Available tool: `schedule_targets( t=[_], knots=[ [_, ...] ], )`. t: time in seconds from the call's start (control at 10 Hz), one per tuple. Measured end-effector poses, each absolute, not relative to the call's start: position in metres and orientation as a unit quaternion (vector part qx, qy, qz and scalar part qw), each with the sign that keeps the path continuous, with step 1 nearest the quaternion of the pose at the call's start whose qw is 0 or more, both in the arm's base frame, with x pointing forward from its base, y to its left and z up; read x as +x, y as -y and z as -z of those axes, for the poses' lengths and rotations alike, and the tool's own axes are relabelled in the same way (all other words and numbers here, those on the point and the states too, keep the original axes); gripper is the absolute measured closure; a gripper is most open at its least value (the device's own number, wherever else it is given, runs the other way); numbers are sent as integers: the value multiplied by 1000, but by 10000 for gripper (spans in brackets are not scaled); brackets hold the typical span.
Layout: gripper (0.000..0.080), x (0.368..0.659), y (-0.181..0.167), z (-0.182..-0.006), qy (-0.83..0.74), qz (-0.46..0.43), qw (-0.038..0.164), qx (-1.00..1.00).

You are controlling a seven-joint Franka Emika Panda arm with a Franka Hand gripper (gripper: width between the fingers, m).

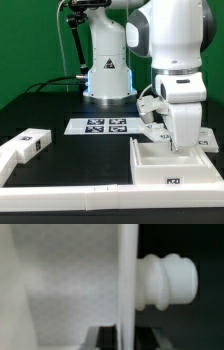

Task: Assemble cabinet

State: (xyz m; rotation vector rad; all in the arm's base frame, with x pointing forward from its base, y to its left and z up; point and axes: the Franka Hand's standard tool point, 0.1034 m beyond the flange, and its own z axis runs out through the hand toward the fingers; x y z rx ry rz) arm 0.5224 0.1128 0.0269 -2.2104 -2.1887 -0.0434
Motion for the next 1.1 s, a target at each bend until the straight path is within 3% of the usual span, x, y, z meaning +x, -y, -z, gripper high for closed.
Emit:
schedule_targets(
  t=[0.2,0.3,0.4,0.5,0.6,0.8,1.1],
  knots=[
    [388,522,-112,-29,699,15,14,-715],
    [252,520,-111,-33,692,17,12,-722],
    [252,513,-109,-40,678,24,6,-734],
    [78,503,-108,-48,657,35,0,-753],
    [23,490,-106,-54,641,34,-2,-767],
    [4,473,-114,-64,598,44,-6,-800],
    [2,460,-137,-64,584,41,-1,-811]
  ],
)
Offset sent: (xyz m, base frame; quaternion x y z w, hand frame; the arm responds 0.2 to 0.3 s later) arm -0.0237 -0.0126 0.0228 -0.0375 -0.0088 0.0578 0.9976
